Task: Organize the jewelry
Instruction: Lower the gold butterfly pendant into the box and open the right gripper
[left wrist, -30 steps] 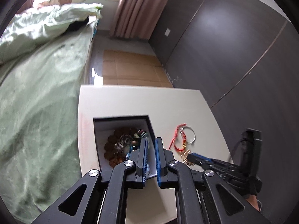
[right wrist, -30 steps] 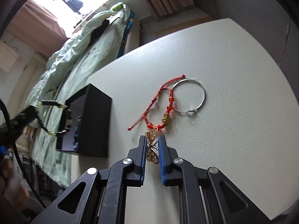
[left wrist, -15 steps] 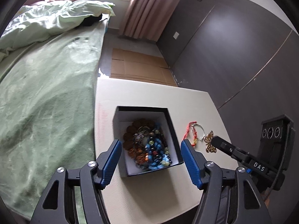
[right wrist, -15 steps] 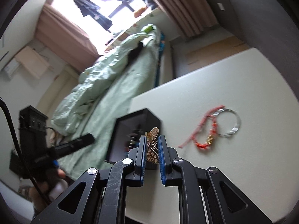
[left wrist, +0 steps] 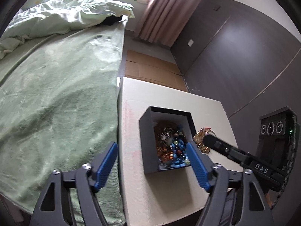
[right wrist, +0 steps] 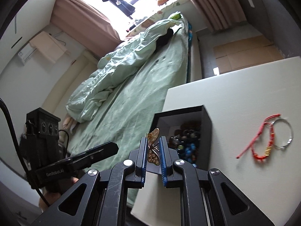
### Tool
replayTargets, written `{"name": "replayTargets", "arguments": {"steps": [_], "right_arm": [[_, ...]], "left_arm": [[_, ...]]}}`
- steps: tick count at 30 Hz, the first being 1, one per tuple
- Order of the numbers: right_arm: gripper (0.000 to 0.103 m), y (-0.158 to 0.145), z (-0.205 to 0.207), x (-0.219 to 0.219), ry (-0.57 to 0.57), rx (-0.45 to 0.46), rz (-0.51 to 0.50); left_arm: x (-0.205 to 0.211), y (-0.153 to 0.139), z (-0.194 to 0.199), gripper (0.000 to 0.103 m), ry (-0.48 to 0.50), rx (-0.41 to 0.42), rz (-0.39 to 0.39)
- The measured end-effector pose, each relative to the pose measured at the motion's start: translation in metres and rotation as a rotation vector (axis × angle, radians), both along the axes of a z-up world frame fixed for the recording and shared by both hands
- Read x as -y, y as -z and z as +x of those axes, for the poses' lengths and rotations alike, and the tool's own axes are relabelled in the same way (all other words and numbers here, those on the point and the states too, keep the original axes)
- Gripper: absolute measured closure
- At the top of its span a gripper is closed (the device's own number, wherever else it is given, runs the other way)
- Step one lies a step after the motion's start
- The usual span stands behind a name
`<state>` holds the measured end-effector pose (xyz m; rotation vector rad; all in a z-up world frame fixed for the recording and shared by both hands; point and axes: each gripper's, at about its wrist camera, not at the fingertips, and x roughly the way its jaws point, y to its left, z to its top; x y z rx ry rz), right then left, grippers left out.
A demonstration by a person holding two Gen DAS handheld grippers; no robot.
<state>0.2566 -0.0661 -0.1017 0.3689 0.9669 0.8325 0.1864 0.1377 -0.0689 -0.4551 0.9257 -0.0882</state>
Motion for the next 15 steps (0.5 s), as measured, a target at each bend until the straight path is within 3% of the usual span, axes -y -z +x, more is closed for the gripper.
{"name": "replayTargets", "arguments": {"steps": [2,3,4,9,15], "right_arm": [[0.075,0.009,0.004,-0.002,-0.018,-0.046,0.002],[0.051,0.014,0.006,0.000,-0.022,-0.078,0.016],[0.035,0.017,0.007,0.003,-0.013,-0.089,0.024],[0.032,0.011,0.004,0.038,0.070,-0.082,0.067],[0.031,0.000,-0.002,0.081,0.157,-0.055,0.044]], "left_arm": [[-0.001,-0.001,-0.001,0.017,-0.003,0.009,-0.006],[-0.001,-0.002,-0.002,0.016,-0.003,0.011,-0.008],[0.000,-0.003,-0.002,0.015,0.000,0.016,-0.011],[0.011,-0.006,0.001,0.013,0.030,0.030,-0.015],[0.039,-0.010,0.011,0.013,0.088,0.039,0.004]]}}
